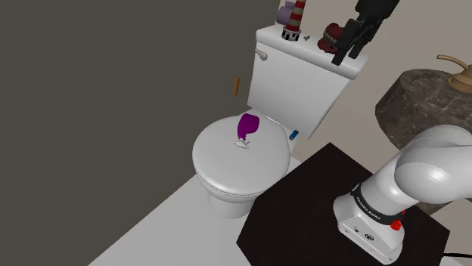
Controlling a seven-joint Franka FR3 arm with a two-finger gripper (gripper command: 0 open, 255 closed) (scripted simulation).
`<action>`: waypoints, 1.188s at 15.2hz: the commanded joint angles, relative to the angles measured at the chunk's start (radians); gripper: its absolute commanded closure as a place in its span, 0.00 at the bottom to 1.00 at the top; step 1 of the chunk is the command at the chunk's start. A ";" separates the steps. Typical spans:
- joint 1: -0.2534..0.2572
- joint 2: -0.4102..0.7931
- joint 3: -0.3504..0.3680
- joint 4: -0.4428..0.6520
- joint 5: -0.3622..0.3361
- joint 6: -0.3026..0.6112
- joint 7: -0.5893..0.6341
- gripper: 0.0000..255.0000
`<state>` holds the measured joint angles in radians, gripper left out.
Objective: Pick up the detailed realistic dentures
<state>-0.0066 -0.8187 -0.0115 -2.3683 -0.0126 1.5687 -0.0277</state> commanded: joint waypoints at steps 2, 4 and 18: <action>-0.010 0.008 -0.014 -0.007 -0.013 0.031 -0.007 0.00; -0.031 0.027 -0.041 -0.017 -0.037 0.093 -0.020 0.00; -0.144 0.247 -0.250 0.016 -0.133 0.520 -0.102 0.00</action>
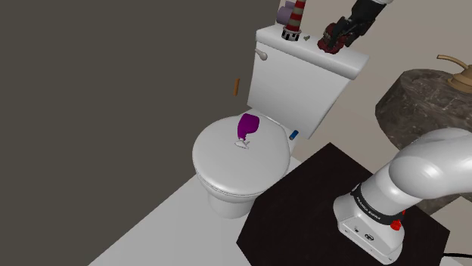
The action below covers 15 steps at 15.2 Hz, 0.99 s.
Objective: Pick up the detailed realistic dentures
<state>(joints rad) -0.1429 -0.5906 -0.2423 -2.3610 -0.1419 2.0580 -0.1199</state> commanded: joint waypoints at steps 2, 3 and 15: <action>-0.017 0.059 -0.051 0.027 -0.003 0.087 -0.024 0.00; -0.020 0.080 -0.067 0.038 -0.001 0.114 -0.031 0.00; -0.025 0.268 -0.214 0.108 0.078 0.365 -0.122 0.00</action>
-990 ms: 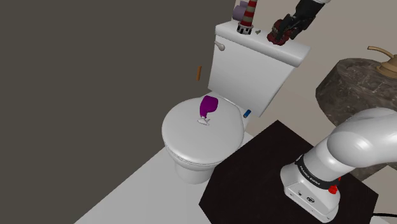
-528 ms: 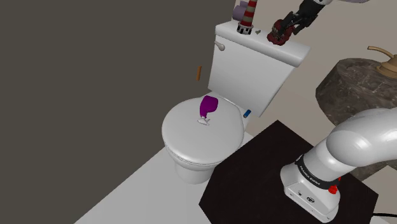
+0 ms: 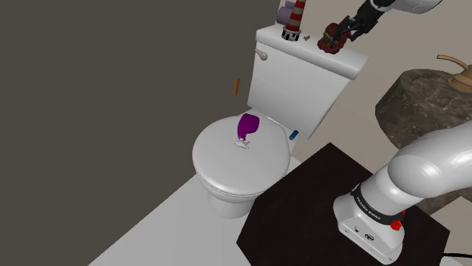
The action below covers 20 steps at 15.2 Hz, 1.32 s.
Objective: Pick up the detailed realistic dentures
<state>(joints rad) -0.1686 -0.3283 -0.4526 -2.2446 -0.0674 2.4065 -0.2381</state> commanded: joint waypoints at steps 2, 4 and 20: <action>0.002 0.013 -0.009 -0.030 0.006 0.044 -0.008 0.00; 0.003 0.019 -0.012 -0.046 0.009 0.066 -0.012 0.00; 0.001 0.005 -0.003 -0.004 0.003 0.010 -0.003 1.00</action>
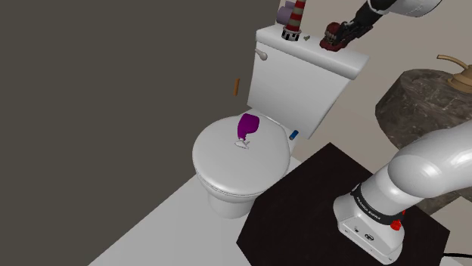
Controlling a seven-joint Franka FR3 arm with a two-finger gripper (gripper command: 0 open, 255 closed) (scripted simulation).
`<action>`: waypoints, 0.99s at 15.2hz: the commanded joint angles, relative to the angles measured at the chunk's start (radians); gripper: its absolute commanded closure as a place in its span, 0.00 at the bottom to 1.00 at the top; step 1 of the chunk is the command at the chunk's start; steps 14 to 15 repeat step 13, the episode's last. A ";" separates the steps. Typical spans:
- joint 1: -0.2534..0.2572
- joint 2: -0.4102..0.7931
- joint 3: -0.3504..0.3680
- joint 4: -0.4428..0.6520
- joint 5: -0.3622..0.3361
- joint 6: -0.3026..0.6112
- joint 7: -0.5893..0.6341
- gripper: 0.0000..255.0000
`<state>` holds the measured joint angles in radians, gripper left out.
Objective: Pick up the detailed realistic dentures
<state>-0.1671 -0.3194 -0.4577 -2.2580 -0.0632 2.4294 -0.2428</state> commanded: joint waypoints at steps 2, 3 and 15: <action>-0.001 -0.010 0.006 0.031 -0.004 -0.040 0.005 1.00; -0.001 -0.012 0.008 0.042 -0.005 -0.054 0.007 1.00; 0.000 -0.024 0.020 0.142 -0.008 -0.164 0.016 1.00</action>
